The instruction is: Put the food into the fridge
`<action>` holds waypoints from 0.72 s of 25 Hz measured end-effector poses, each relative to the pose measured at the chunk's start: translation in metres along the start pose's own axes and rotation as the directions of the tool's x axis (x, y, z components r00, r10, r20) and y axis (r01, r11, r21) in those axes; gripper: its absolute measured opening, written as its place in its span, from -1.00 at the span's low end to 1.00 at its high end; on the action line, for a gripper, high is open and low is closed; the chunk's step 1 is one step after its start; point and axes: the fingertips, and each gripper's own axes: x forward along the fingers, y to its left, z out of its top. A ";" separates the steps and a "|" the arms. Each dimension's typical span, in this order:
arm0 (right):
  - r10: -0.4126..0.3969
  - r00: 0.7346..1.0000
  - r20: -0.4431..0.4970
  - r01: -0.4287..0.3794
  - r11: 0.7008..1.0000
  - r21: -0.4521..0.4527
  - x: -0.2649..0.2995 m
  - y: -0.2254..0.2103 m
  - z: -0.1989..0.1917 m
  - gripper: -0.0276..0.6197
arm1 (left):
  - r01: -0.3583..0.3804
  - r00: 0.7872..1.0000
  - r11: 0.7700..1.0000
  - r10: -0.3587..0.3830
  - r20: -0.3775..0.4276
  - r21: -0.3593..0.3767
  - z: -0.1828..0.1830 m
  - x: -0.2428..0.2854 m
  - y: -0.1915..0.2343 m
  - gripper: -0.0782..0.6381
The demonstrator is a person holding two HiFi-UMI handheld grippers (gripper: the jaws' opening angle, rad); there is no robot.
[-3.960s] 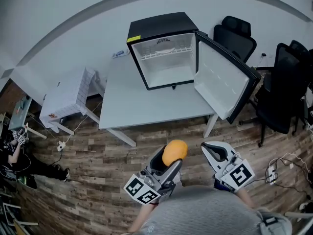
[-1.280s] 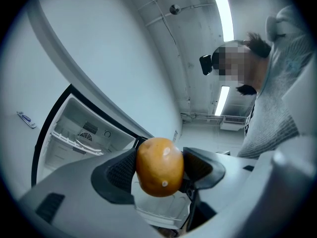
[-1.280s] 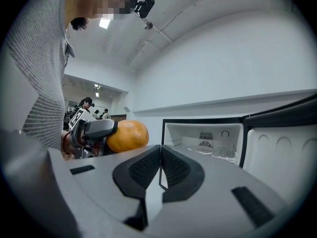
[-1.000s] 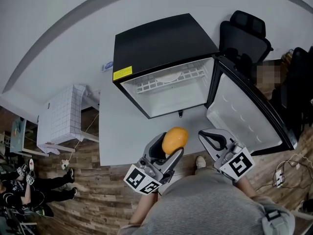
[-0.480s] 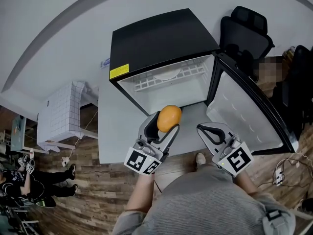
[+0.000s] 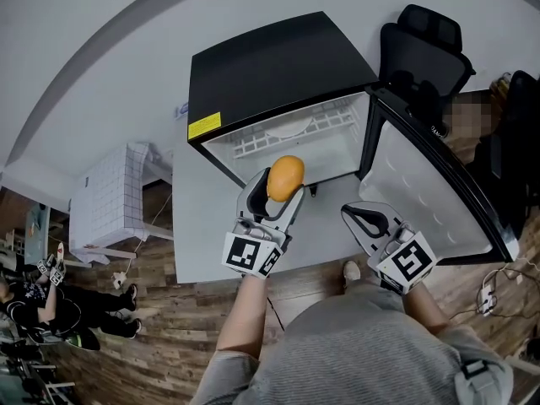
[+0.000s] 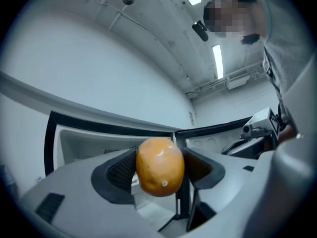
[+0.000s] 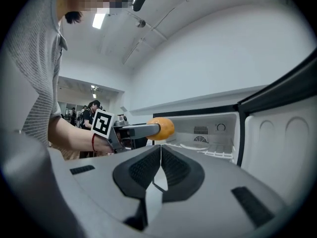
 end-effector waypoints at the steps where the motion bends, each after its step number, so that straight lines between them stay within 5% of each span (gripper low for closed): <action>1: -0.005 1.000 -0.002 0.005 1.000 0.000 0.000 -0.002 -0.001 -0.88 | -0.011 1.000 1.000 0.011 -0.013 0.017 -0.003 0.004 0.004 0.08; 18: -0.073 0.997 -0.034 0.071 0.996 -0.054 0.053 -0.057 -0.042 -0.88 | -0.087 0.983 0.981 0.112 -0.142 0.172 -0.048 0.058 0.047 0.08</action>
